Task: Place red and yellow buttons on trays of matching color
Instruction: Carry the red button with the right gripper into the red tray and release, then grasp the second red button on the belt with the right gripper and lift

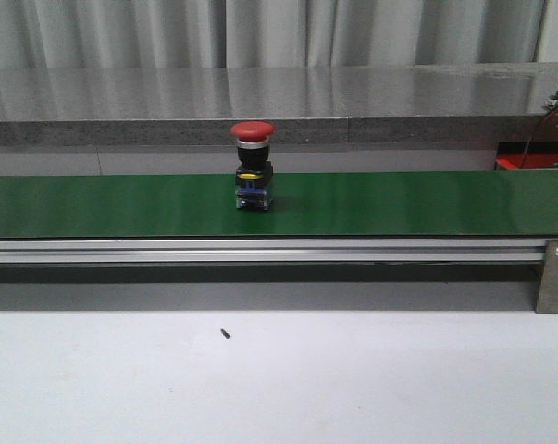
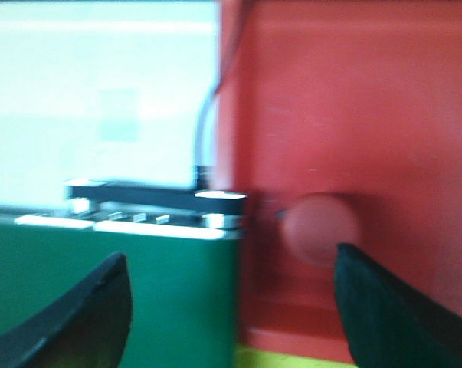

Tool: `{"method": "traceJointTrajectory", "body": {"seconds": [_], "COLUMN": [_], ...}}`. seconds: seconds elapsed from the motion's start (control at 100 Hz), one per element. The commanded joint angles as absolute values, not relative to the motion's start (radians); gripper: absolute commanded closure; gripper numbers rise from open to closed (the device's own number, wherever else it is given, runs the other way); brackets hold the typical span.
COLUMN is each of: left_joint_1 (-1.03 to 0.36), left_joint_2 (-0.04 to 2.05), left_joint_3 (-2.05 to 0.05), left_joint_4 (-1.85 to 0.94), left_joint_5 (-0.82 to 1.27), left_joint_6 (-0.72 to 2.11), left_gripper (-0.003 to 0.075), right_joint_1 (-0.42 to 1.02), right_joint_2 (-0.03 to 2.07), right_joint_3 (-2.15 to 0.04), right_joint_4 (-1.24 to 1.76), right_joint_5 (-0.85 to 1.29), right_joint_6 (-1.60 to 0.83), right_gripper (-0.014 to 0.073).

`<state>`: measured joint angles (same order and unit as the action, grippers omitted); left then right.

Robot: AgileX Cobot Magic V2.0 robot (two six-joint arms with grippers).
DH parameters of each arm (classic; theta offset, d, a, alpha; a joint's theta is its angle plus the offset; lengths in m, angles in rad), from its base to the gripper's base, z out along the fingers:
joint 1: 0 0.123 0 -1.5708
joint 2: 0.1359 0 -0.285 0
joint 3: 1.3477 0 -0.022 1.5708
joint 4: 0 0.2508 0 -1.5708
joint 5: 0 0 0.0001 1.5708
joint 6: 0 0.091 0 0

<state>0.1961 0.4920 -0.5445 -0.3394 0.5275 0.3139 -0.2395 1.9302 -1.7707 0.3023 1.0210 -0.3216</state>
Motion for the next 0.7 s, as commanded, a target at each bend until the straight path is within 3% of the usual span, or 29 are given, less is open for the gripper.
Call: {"method": "traceJointTrajectory", "body": {"seconds": [0.0, 0.37, 0.69], "left_joint_1": [0.191, 0.191, 0.191], "left_joint_2": [0.495, 0.495, 0.495], "left_joint_3": [-0.572, -0.572, -0.572], "left_joint_4": [-0.363, -0.363, -0.363], "left_joint_5": [0.450, 0.450, 0.450], "left_joint_6": [0.314, 0.314, 0.314], "left_gripper": [0.0740, 0.0740, 0.0740], "right_joint_1": [-0.200, 0.074, 0.268], "right_joint_2": [1.824, 1.701, 1.711], "right_joint_3": [-1.775, -1.604, -1.593], "right_joint_4": [0.348, 0.361, 0.359], "right_joint_5": [1.025, 1.056, 1.008], "right_joint_6": [-0.363, -0.444, -0.444], "right_gripper": [0.0041, 0.0041, 0.0041]}}
